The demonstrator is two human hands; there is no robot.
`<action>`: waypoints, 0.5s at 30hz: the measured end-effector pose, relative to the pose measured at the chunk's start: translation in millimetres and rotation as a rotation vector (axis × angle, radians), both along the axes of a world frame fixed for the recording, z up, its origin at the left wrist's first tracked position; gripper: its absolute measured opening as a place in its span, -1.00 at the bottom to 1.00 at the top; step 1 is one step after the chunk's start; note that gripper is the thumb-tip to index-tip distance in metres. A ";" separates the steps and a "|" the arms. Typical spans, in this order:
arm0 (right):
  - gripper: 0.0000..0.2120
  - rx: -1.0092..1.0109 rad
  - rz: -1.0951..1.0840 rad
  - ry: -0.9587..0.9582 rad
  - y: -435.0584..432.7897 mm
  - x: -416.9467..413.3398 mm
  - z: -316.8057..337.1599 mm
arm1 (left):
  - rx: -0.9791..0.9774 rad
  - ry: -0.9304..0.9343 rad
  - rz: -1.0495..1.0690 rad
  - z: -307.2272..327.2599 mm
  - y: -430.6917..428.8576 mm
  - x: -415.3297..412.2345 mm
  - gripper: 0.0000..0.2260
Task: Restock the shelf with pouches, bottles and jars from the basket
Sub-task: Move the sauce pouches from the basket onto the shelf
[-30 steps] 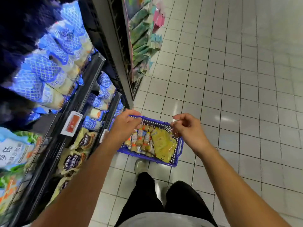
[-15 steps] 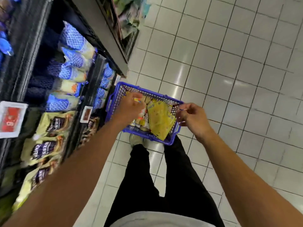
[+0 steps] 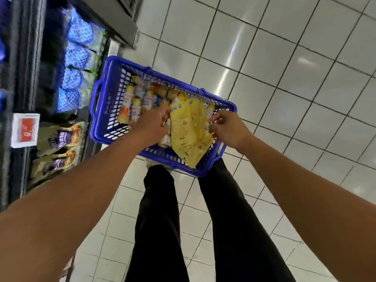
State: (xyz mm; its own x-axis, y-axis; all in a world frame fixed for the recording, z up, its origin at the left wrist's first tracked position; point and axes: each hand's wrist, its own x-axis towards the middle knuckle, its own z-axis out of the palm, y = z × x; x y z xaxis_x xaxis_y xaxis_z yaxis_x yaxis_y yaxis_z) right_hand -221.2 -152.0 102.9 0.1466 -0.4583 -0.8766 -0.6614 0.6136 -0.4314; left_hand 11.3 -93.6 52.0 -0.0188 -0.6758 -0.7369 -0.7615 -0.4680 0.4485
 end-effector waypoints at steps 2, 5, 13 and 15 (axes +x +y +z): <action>-0.83 -0.051 0.095 0.028 -3.3 3.1 -36.1 | 0.008 -0.053 -0.141 -34.0 -1.1 1.4 -0.55; -0.78 -0.105 0.205 0.047 -6.8 9.1 -84.9 | 0.018 -0.146 -0.403 -79.5 -2.4 3.8 -0.38; -0.56 -0.188 0.479 0.139 -1.6 19.3 -188.2 | -0.137 -0.181 -0.701 -165.6 -2.0 6.8 -0.10; -0.52 -0.178 0.521 0.145 1.1 18.5 -203.2 | -0.183 -0.182 -0.712 -177.6 -0.4 8.0 -0.11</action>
